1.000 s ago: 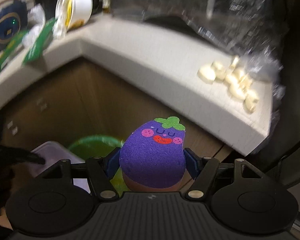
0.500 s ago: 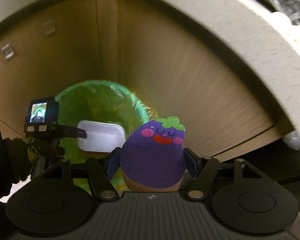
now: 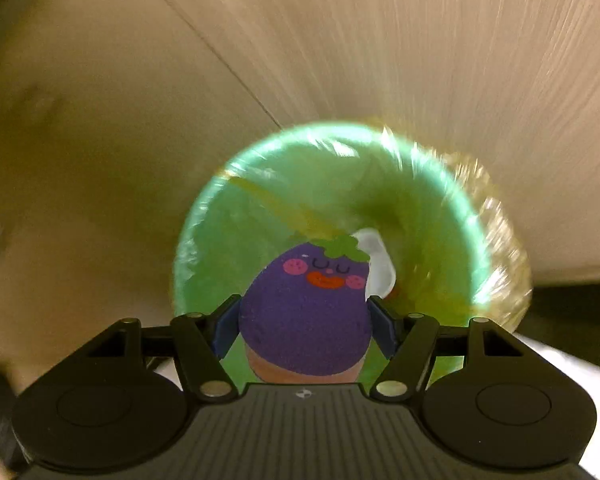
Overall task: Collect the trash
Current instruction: 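Open the left gripper over the green bin while the right releases the sponge, then grasp a green ice-pop wrapper on the counter with the left gripper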
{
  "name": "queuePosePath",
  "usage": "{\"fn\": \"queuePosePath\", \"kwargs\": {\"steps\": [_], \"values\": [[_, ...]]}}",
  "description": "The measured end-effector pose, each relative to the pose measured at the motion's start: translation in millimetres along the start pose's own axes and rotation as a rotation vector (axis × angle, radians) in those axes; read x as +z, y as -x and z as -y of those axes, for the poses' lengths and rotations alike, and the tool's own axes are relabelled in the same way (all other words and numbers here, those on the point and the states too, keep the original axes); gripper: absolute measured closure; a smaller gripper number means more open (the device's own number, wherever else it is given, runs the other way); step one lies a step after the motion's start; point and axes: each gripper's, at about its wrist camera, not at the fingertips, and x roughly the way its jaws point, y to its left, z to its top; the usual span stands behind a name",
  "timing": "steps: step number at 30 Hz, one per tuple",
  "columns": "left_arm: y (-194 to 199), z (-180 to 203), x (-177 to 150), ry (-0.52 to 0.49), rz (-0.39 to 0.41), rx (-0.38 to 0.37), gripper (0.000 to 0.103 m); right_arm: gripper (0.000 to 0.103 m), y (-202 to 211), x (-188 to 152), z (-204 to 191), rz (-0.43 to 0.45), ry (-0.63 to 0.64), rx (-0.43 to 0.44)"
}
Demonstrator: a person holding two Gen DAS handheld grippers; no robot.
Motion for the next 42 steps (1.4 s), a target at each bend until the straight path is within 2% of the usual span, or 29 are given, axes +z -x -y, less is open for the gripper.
{"fn": "queuePosePath", "kwargs": {"steps": [3, 5, 9, 12, 16, 20, 25, 28, 30, 31, 33, 37, 39, 42], "values": [[13.8, 1.3, -0.9, 0.009, 0.002, -0.015, 0.067, 0.036, -12.8, -2.7, -2.6, -0.051, 0.020, -0.086], [15.7, 6.8, 0.8, 0.004, 0.007, -0.021, 0.067, 0.036, -10.2, -1.0, -2.2, -0.041, 0.034, -0.103], [17.6, 13.8, 5.0, -0.021, 0.018, -0.032, 0.067, 0.035, 3.3, 4.0, 4.8, 0.020, -0.009, -0.036], [22.0, 17.9, 8.4, -0.037, 0.023, -0.039, 0.067, 0.031, -2.4, 11.0, 9.7, 0.021, -0.047, -0.007], [17.6, 20.0, 6.4, -0.039, 0.018, -0.038, 0.067, 0.032, -16.0, 18.6, 14.8, 0.023, -0.074, -0.020], [23.1, 28.7, 5.4, -0.058, 0.011, -0.047, 0.067, 0.032, -10.8, 18.4, 17.1, 0.035, -0.063, -0.050], [53.6, 74.8, 23.3, -0.185, 0.024, -0.094, 0.067, 0.032, 36.7, 10.2, 3.9, 0.093, 0.041, -0.111], [92.9, 115.8, 46.2, -0.278, 0.064, -0.170, 0.067, 0.032, 96.7, -1.0, -19.6, 0.217, 0.146, -0.101], [121.3, 139.7, 63.4, -0.348, 0.114, -0.204, 0.067, 0.032, 139.2, -10.4, -42.1, 0.326, 0.220, -0.128], [135.6, 150.2, 73.9, -0.388, 0.148, -0.198, 0.067, 0.032, 154.9, -13.7, -51.8, 0.365, 0.243, -0.138], [160.6, 165.6, 96.6, -0.451, 0.236, -0.130, 0.067, 0.032, 186.1, -18.0, -72.4, 0.436, 0.284, -0.161], [194.2, 172.8, 153.1, -0.544, 0.456, 0.073, 0.067, 0.032, 236.1, -23.7, -107.1, 0.552, 0.329, -0.181], [197.8, 171.0, 179.7, -0.570, 0.481, 0.134, 0.067, 0.030, 257.9, -27.2, -118.6, 0.621, 0.293, -0.161], [188.2, 168.3, 205.7, -0.605, 0.458, 0.157, 0.067, 0.030, 279.7, -29.2, -132.6, 0.690, 0.221, -0.126]]}}
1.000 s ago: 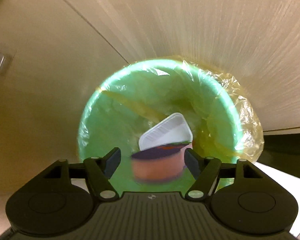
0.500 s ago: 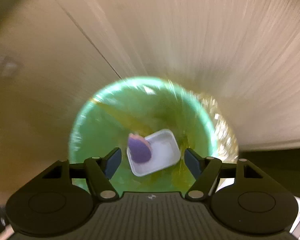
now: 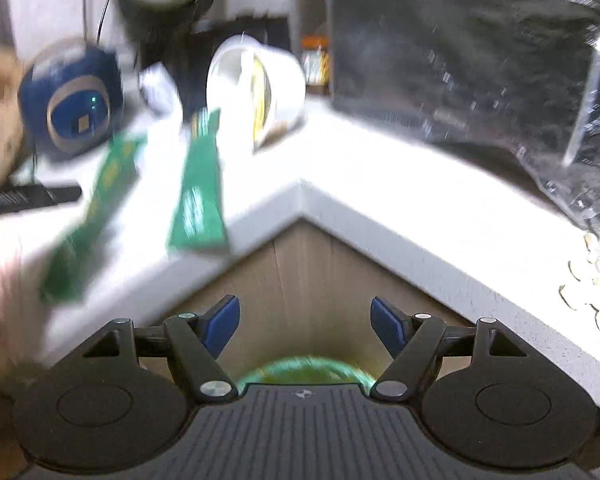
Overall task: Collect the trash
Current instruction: 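Grasp a green ice-pop wrapper on the counter with the left gripper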
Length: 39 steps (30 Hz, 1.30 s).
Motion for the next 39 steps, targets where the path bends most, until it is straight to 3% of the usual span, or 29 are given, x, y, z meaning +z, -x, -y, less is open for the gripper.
{"fn": "queuePosePath", "kwargs": {"steps": [3, 8, 15, 19, 23, 25, 30, 36, 39], "values": [[-18.8, 1.2, -4.1, -0.060, -0.054, 0.025, 0.067, 0.030, 10.9, 4.8, -8.2, 0.046, -0.021, -0.025], [-32.7, 4.7, -17.1, -0.051, -0.111, -0.012, 0.067, 0.030, 5.6, 9.3, -17.5, 0.036, 0.083, -0.084], [-28.7, 4.8, -24.0, 0.007, -0.160, 0.029, 0.065, 0.030, -10.8, 37.2, -8.3, 0.071, 0.120, -0.028], [-17.8, -4.5, -17.6, 0.041, -0.135, 0.099, 0.066, 0.030, -17.6, 50.9, -4.6, 0.144, 0.118, -0.015], [-1.7, -14.9, -14.1, 0.145, -0.101, 0.010, 0.066, 0.030, -19.7, 56.4, -2.6, 0.150, 0.156, 0.046], [1.6, -12.5, -13.5, 0.142, -0.084, -0.006, 0.066, 0.028, -21.0, 53.7, -1.6, 0.156, 0.163, 0.069], [-11.1, -3.7, -8.7, 0.110, -0.085, 0.075, 0.066, 0.027, -42.3, 48.6, -6.2, 0.077, 0.200, 0.090], [-37.4, -5.4, -5.6, 0.114, -0.106, 0.161, 0.064, 0.027, -41.8, 44.5, -7.2, 0.084, 0.226, 0.079], [-49.2, -8.5, -6.4, 0.108, -0.078, 0.156, 0.065, 0.027, -47.0, 41.2, -5.9, 0.051, 0.230, 0.073]]}}
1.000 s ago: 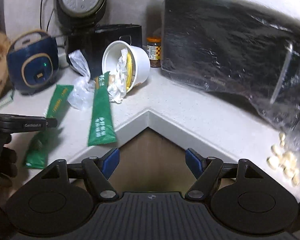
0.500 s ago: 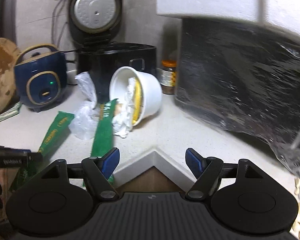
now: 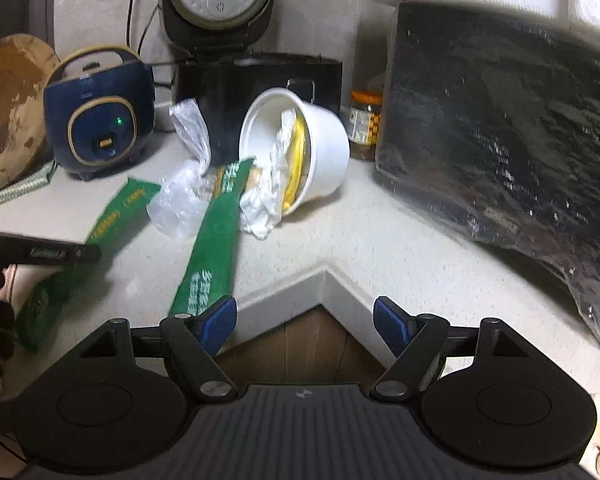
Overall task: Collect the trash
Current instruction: 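Grasp a green ice-pop wrapper on the counter with the left gripper, then reach the right gripper toward the white bowl while the left holds the wrapper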
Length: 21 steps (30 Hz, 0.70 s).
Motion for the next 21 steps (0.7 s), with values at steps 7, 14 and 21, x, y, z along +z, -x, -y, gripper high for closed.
{"fn": "queuePosePath", "kwargs": {"steps": [7, 14, 21], "values": [[3.5, -5.4, -6.6, 0.028, -0.014, -0.099, 0.082, 0.027, 1.1, 3.0, 0.9, 0.009, -0.035, 0.007], [32.1, -48.1, -20.1, 0.251, -0.016, -0.140, 0.086, 0.027, -11.3, 8.6, -24.1, -0.007, 0.006, 0.066], [52.1, -64.7, -25.9, 0.248, -0.022, -0.114, 0.086, 0.027, -44.7, 29.2, -50.7, -0.013, 0.073, 0.131]]}}
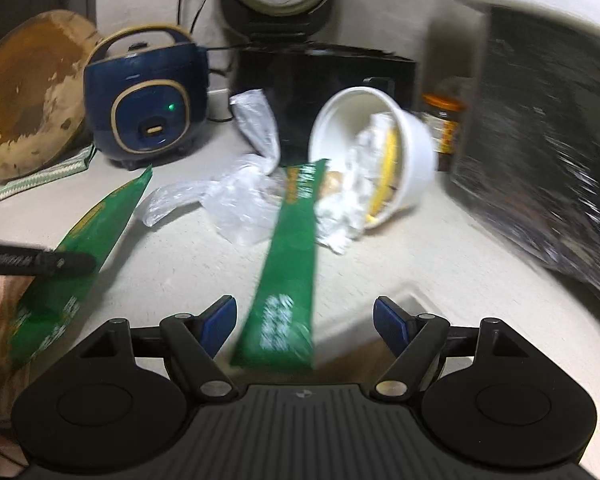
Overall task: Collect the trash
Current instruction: 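Reach the right gripper toward the white bowl while the left holds the wrapper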
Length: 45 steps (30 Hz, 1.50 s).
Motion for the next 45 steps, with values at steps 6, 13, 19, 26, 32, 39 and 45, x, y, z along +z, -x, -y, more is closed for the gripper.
{"fn": "queuePosePath", "kwargs": {"steps": [6, 13, 19, 26, 32, 39, 45], "values": [[13.4, -19.7, -3.9, 0.051, 0.030, 0.018, 0.086, 0.038, -55.5, 24.1, -6.4, -0.068, -0.067, 0.003], [8.8, -33.0, -3.2, 0.099, 0.035, 0.032, 0.086, 0.075, -53.2, 15.6, -34.2, -0.153, -0.009, 0.188], [3.3, -33.0, -0.7, 0.084, 0.036, 0.026, 0.086, 0.052, -20.9, 20.1, -36.6, -0.086, 0.086, 0.228], [3.4, -29.7, -0.8, 0.085, 0.030, -0.007, 0.086, 0.048, -32.5, 72.8, -2.3, 0.093, -0.042, 0.027], [-0.1, -32.5, -0.1, 0.104, 0.017, -0.021, 0.086, 0.061, -108.0, 95.9, -2.4, 0.033, -0.038, -0.128], [0.2, -36.9, -2.1, 0.130, 0.013, -0.016, 0.086, 0.062, -148.6, 88.8, 12.3, -0.063, -0.056, -0.166], [-3.1, -34.8, -1.2, 0.131, 0.005, -0.019, 0.086, 0.064, -101.1, 86.1, 13.6, 0.020, -0.098, 0.024]]}}
